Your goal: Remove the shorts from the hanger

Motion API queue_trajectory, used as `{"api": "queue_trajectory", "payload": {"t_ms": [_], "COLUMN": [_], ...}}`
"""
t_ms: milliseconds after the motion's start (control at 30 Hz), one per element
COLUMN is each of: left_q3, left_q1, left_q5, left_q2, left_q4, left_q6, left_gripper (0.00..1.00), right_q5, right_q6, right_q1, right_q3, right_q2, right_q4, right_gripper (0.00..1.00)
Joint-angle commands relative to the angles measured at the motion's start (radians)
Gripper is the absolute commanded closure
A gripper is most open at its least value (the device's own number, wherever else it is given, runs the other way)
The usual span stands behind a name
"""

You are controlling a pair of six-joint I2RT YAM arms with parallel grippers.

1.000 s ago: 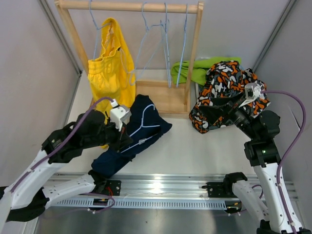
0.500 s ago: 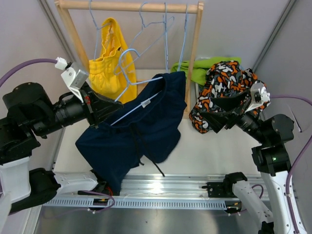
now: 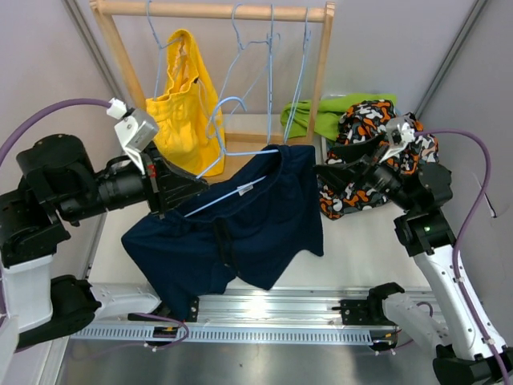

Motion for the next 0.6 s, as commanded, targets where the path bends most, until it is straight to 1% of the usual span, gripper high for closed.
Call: {"api": "queue_trajectory", "payload": {"t_ms": [0, 100, 200, 333, 367, 433, 500, 533, 567], "left_q3": [0.032, 0.04, 0.038, 0.038, 0.035, 0.032, 0.028, 0.017, 0.012], "left_q1": [-0.006, -0.006, -0.006, -0.006, -0.006, -0.006, -0.006, -0.006, -0.006], "left_q5": [0.039, 0.042, 0.047, 0.061, 0.062, 0.056, 0.052, 0.045, 0.035], "left_q2": [-0.026, -0.025, -0.026, -0.026, -0.033, -0.036, -0.042, -0.045, -0.046], "left_q4": [0.112, 0.11, 0.12, 0.127, 0.13, 0.13, 0.127, 0.124, 0.123], "left_q6": [-0.022, -0.022, -0.023, -0.029, -0.029, -0.028, -0.026, -0.026, -0.025], "left_gripper": [1.0, 1.0, 1.0, 1.0, 1.0, 1.0, 1.0, 1.0, 1.0], "right_q5": [0.079, 0.151, 0.191, 0.219, 0.221, 0.221, 0.23, 0.237, 0.257], "right_q6": [-0.003, -0.033, -0.035, -0.047, -0.052, -0.053, -0.052, -0.052, -0.052], "right_q1": [0.111, 0.203, 0.27, 0.315, 0.318, 0.318, 0.32, 0.32, 0.32], "right_q3": [-0.029, -0.059, -0.081, -0.096, -0.099, -0.103, -0.103, -0.098, -0.093], "right_q2": [0.001, 0.004, 0.014, 0.039, 0.044, 0.067, 0.08, 0.091, 0.097], "right_q4": [0.091, 0.091, 0.113, 0.142, 0.162, 0.182, 0.203, 0.206, 0.205], "right_gripper": [0.01, 0.01, 0.0, 0.01, 0.03, 0.38, 0.68, 1.0, 1.0]}}
